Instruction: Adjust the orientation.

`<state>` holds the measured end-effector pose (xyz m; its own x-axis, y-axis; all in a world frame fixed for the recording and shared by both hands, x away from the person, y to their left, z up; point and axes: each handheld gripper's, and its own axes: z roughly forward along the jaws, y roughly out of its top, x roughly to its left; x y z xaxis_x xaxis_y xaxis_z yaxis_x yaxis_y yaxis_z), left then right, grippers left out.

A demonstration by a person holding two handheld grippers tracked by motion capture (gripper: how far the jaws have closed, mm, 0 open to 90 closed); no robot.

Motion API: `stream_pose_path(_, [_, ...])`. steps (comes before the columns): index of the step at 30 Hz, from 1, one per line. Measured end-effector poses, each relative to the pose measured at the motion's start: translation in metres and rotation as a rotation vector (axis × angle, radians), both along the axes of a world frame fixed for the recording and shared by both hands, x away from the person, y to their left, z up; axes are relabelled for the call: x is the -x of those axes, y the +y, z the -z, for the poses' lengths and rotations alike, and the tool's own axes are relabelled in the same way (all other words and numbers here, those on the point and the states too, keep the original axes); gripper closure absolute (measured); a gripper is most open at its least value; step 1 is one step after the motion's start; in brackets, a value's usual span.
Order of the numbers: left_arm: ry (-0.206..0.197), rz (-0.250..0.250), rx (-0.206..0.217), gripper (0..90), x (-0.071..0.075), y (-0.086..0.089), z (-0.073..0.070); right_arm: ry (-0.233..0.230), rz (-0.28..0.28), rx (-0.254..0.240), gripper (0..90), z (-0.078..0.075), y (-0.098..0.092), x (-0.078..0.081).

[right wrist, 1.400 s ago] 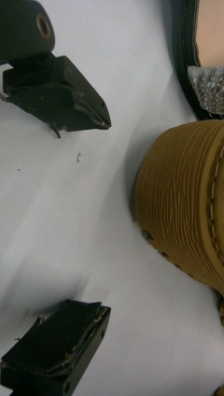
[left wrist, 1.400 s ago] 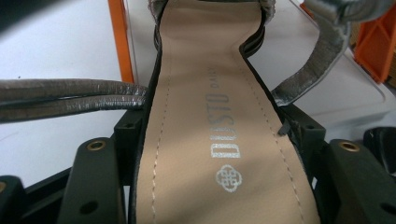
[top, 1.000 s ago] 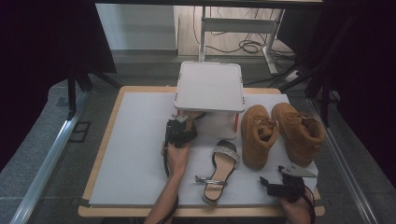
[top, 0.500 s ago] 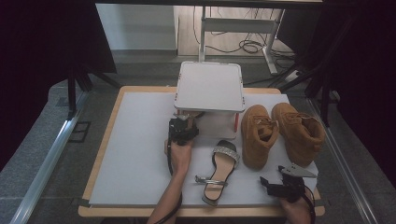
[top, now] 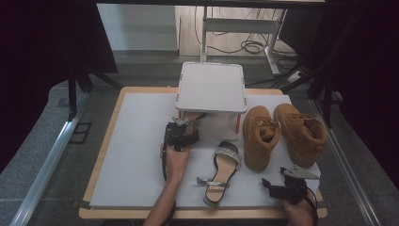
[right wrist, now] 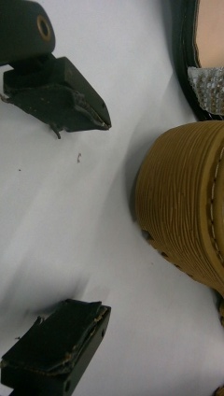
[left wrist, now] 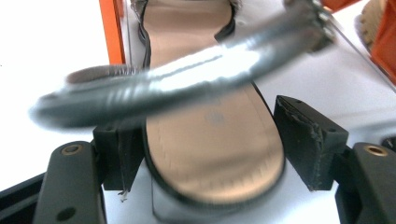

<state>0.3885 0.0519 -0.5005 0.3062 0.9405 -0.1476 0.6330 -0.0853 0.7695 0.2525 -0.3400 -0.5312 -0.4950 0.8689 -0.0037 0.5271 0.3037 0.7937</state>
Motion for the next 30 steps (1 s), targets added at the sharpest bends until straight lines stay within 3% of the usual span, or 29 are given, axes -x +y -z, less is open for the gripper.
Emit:
stream_pose_path(7, [-0.003, 0.043, -0.012, 35.1, 0.016, 0.011, -0.006, 0.000, 0.000, 0.001, 9.7, 0.000, 0.000, 0.000])
stream_pose_path(11, [-0.008, 0.071, 0.002, 40.1, 0.023, 0.019, -0.009, 0.000, 0.000, 0.001, 9.7, 0.000, 0.000, 0.000])
stream_pose_path(15, [-0.020, 0.092, -0.022, 45.8, 0.032, 0.023, -0.010, 0.000, 0.000, 0.001, 9.8, 0.000, 0.000, 0.000])
stream_pose_path(22, [-0.018, 0.142, -0.028, 64.3, 0.046, 0.032, -0.005, 0.000, 0.001, 0.000, 9.8, 0.000, 0.000, 0.000])
stream_pose_path(26, [0.004, 0.202, -0.012, 76.0, 0.050, 0.034, -0.002, 0.000, 0.001, 0.000, 9.8, 0.000, 0.000, 0.000])
stream_pose_path(30, [0.012, 0.233, -0.026, 87.3, 0.050, 0.031, 0.001, 0.000, 0.001, 0.000, 9.8, 0.000, 0.000, 0.000])
